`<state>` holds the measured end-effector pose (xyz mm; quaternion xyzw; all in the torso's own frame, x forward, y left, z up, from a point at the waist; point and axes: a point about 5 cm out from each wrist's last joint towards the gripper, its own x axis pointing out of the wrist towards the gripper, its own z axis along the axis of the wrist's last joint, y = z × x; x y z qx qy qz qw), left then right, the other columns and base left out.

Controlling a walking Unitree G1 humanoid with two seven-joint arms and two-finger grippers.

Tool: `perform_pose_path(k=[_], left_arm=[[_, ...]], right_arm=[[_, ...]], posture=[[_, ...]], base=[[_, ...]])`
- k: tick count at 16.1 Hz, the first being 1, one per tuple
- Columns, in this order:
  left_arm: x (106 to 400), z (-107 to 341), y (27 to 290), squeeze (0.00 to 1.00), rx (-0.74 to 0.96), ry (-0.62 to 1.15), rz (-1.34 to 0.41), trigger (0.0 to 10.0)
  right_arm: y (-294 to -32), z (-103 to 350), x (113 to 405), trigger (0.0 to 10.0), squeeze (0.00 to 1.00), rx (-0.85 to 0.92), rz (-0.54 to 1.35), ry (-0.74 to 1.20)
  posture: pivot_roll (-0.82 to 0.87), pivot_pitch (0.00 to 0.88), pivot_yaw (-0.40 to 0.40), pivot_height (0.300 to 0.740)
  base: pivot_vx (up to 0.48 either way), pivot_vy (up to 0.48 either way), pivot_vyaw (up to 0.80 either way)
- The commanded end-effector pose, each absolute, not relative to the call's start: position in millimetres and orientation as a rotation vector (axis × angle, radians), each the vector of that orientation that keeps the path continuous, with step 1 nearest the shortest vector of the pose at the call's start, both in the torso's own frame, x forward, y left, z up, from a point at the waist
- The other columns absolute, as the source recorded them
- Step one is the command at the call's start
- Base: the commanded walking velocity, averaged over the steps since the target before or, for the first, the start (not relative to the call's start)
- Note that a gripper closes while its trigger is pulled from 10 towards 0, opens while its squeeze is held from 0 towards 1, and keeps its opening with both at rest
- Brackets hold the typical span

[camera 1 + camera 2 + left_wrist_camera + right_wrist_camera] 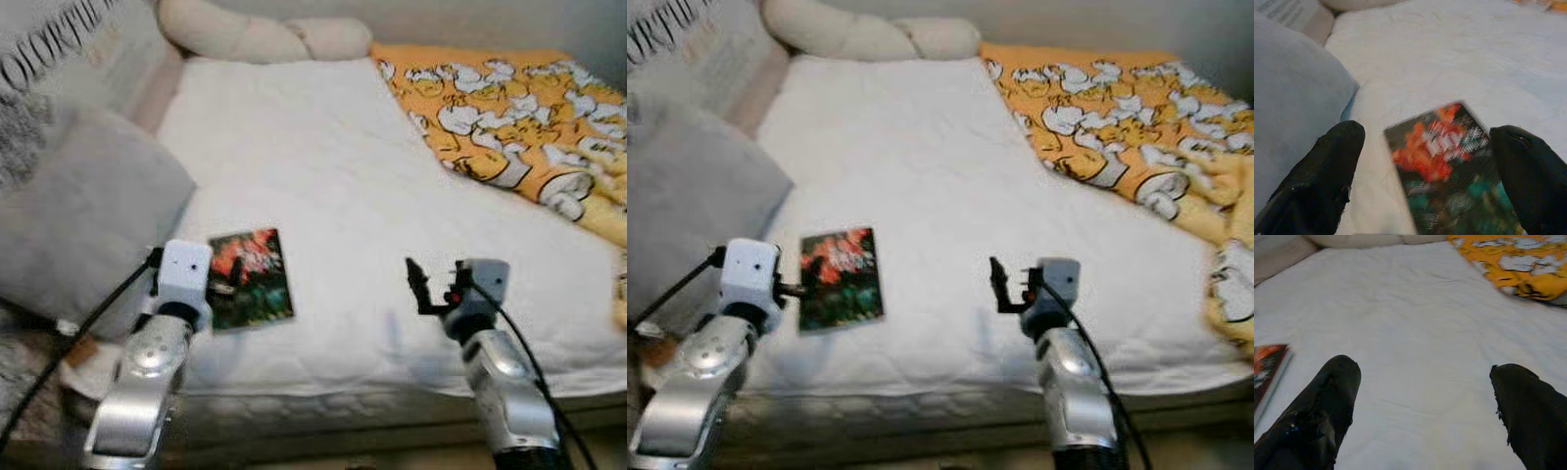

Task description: Clean up the room

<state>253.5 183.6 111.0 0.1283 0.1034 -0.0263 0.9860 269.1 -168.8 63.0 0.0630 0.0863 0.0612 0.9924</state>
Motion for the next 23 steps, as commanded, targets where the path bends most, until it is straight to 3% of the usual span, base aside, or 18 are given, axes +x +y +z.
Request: perform_pose_path(k=[1,10,23], left_arm=[[256,114,185,0.0,0.251,0.194,-0.038,10.0],[263,111,189,0.0,0.241,0.186,0.0,10.0],[265,109,196,0.0,0.246,0.162,0.029,10.0]], right_arm=[[-167,69,271,10.0,1.0,0.114,0.132,0.16],[-160,83,277,10.0,1.0,0.032,0.141,0.109],[-152,77,275,10.0,1.0,0.081,0.19,0.154]], posture=[[-0.04,0.0,-0.05,0.74],[-0.05,0.0,-0.043,0.74],[-0.04,0.0,-0.034,0.74]], base=[[0.0,-0.48,0.0],[0.0,-0.472,0.0],[0.0,-0.383,0.0]])
